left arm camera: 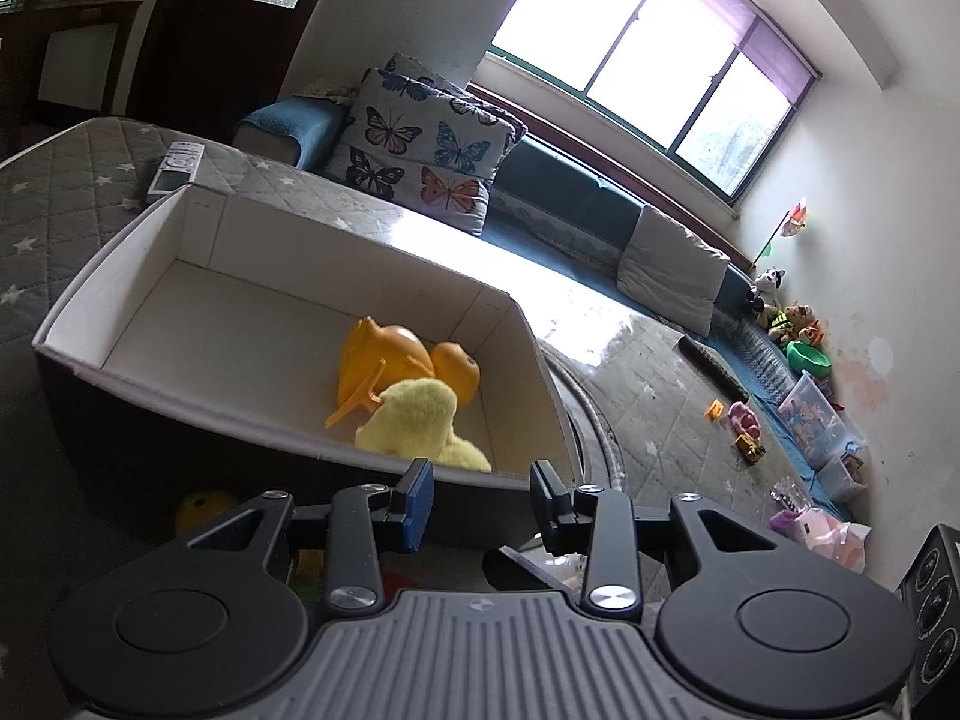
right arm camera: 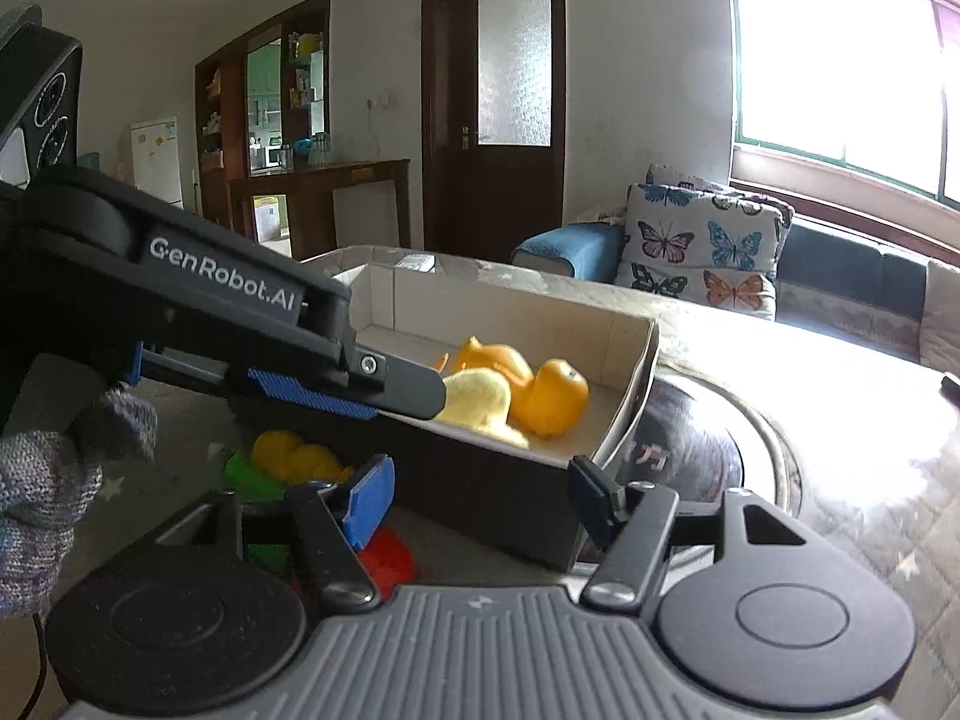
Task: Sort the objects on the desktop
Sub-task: 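Move the right tool toward the green cup beside the red ball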
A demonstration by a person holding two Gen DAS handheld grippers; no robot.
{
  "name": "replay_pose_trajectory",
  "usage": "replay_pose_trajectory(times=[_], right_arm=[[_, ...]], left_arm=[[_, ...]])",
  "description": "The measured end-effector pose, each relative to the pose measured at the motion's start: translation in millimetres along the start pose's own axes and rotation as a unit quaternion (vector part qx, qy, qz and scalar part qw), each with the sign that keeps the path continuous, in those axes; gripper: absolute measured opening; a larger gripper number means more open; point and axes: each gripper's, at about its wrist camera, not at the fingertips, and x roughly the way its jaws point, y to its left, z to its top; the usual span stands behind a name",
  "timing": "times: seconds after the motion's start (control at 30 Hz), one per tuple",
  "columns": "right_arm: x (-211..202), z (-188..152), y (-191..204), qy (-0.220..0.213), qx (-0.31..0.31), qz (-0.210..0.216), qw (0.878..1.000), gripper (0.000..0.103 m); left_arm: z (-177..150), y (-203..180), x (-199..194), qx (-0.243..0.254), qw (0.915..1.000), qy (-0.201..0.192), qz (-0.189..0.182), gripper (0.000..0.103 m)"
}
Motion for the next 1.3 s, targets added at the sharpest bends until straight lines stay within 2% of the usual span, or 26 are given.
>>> replay_pose_trajectory(times=[0.07, 0.73, 1.3], right_arm=[[-3, -4, 2, 0.003, 0.005, 0.001, 1.0, 0.069], [-18, -37, 20, 0.029, 0.035, 0.022, 0.999, 0.07], [-25, -49, 33, 0.041, 0.038, 0.033, 0.998, 0.07]], left_arm=[[-4, 0, -4, 0.001, 1.0, 0.001, 0.004, 0.038], [-44, 5, -28, 0.014, 0.9978, 0.009, 0.064, 0.038], [-64, 7, -35, 0.017, 0.9952, 0.021, 0.094, 0.038]])
